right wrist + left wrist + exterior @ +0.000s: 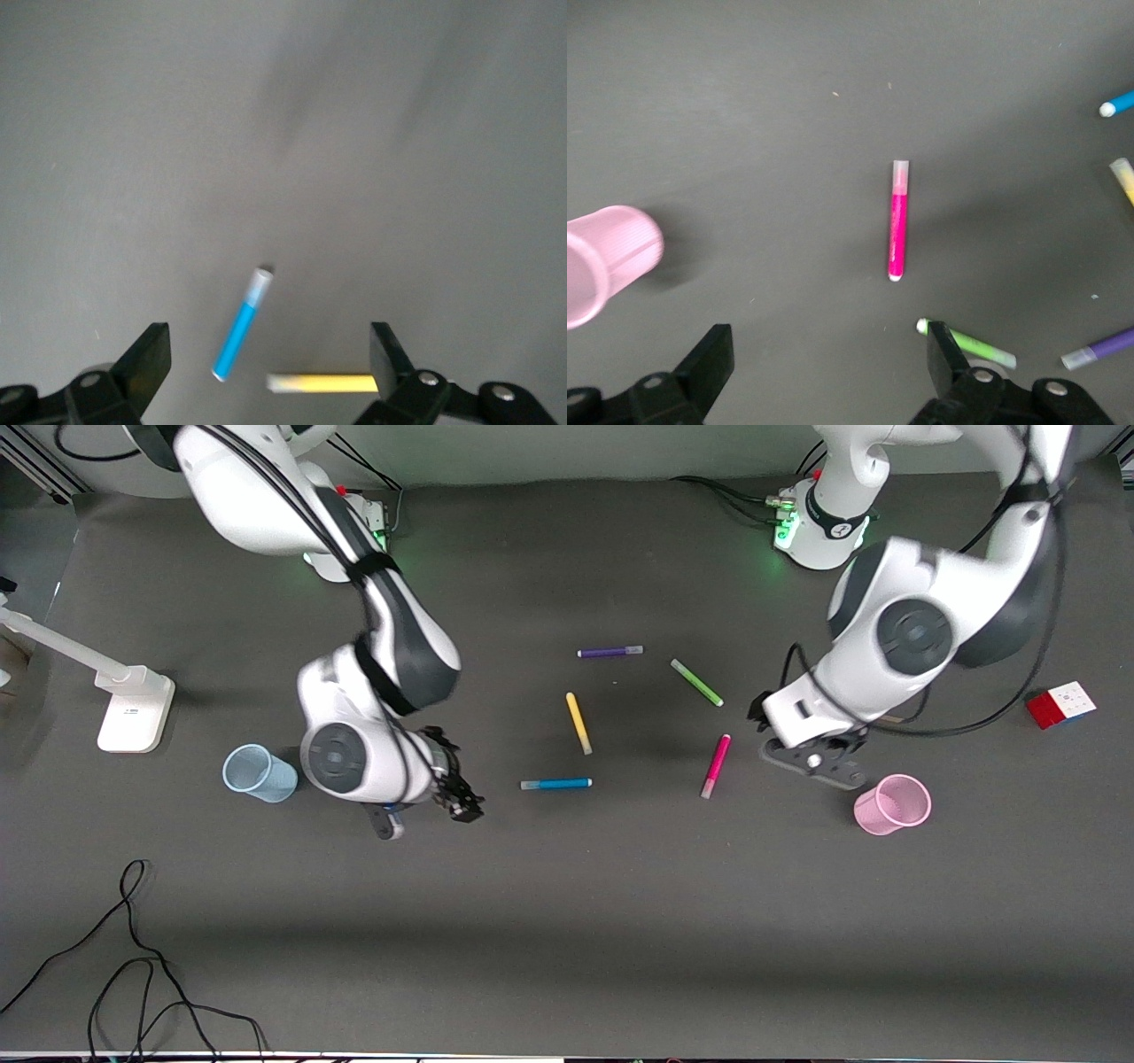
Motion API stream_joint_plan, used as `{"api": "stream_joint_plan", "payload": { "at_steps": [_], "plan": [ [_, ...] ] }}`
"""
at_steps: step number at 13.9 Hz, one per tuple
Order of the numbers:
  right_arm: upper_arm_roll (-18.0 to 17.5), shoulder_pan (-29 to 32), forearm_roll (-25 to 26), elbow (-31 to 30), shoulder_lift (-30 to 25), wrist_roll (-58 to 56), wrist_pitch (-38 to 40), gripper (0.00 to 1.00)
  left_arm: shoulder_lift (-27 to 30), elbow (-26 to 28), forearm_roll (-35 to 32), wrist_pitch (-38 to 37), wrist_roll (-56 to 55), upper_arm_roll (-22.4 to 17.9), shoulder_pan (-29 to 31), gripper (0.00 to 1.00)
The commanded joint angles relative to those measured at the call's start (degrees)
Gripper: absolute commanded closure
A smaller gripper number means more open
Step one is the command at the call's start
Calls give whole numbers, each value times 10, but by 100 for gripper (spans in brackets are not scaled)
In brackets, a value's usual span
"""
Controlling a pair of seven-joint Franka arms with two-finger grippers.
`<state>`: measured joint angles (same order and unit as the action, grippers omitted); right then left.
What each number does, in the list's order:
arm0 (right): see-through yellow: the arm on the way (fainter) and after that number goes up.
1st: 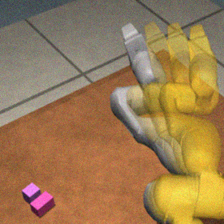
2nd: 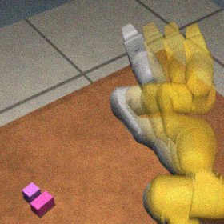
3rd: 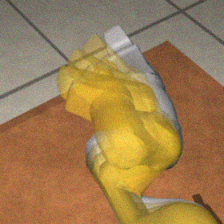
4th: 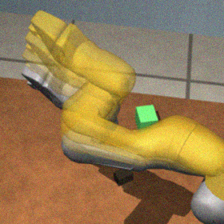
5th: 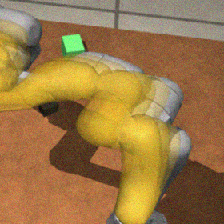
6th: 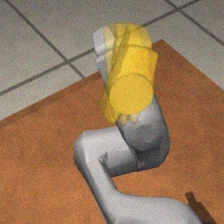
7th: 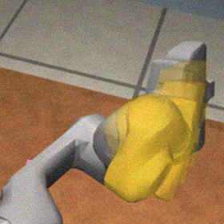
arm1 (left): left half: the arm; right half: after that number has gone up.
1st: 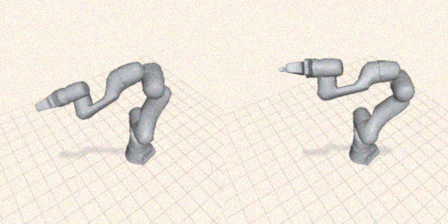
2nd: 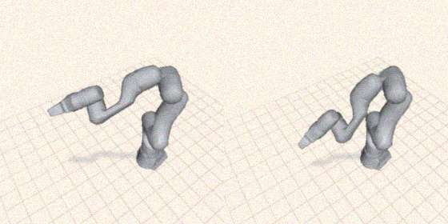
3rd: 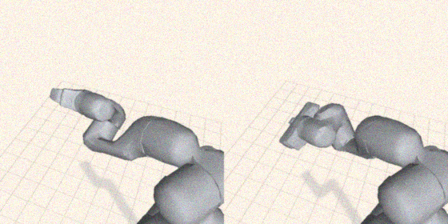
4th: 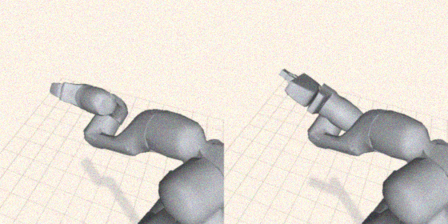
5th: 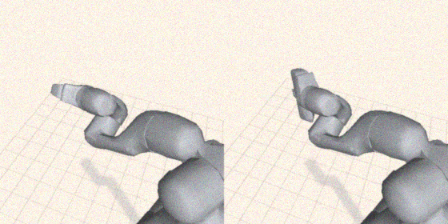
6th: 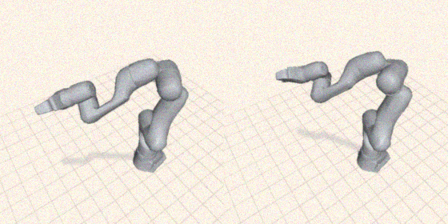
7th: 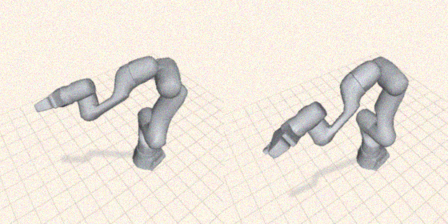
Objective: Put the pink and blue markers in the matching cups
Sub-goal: 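Reach the right gripper to blue while the left gripper reaches pink, then grasp the blue marker with the right gripper while the left gripper grasps pink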
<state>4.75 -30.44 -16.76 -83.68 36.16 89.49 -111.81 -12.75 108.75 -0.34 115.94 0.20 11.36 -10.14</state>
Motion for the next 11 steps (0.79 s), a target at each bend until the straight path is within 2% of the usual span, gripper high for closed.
{"api": "stream_joint_plan", "payload": {
  "at_steps": [1, 7, 11],
  "plan": [
    [7, -31, -13, -36, 9, 96, -73, 2, -40, 15, -3, 52, 3, -6, -12, 3],
    [11, -76, -4, -31, 78, 209, -149, 3, -104, 60, -26, 155, -12, -7, -25, 2],
    [11, -92, -3, -31, 99, 237, -176, 4, -120, 79, -27, 166, -12, -8, -37, 2]
  ]
}}
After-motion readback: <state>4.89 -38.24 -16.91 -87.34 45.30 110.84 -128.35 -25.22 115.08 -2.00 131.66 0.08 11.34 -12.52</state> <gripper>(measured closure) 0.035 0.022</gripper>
